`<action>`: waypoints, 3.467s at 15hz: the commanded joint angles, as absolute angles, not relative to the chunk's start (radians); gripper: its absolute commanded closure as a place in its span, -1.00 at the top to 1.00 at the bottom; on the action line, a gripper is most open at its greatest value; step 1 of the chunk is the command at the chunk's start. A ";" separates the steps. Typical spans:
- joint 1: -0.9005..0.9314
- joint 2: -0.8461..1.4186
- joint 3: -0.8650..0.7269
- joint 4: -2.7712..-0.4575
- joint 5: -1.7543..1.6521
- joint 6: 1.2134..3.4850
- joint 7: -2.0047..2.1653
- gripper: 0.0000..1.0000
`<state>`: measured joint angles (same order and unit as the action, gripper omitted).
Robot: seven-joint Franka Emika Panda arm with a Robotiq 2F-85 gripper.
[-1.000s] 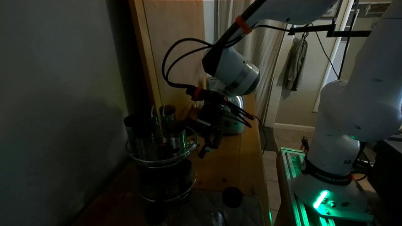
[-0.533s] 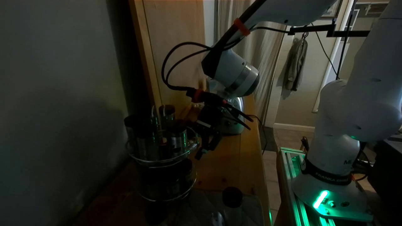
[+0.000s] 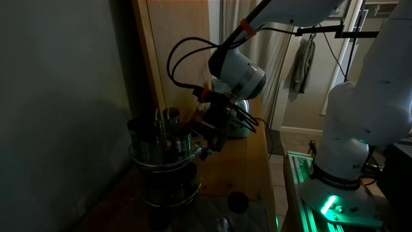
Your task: Remove the white container from the bottom right of the seasoning rack and put it on the top of the seasoning rack
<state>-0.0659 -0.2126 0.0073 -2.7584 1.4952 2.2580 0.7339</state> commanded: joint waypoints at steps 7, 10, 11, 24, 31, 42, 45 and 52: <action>-0.064 -0.167 -0.010 -2.758 1.530 2.164 0.684 -0.25; -0.065 -0.157 -0.013 -2.757 1.536 2.159 0.677 -0.62; -0.066 -0.157 -0.014 -2.757 1.537 2.156 0.676 -0.62; -0.090 -0.132 -0.070 -2.759 1.720 2.126 0.526 -0.62; -0.088 -0.119 -0.077 -2.759 1.784 2.113 0.541 -0.62; -0.074 -0.137 -0.062 -2.759 1.934 2.131 0.528 -0.62; -0.068 -0.142 -0.054 -2.759 1.967 2.145 0.519 -0.62; -0.065 -0.163 -0.051 -2.759 2.055 2.149 0.420 -0.62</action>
<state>-0.0625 -0.1226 -0.0512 -2.7600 1.9864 2.1305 0.4706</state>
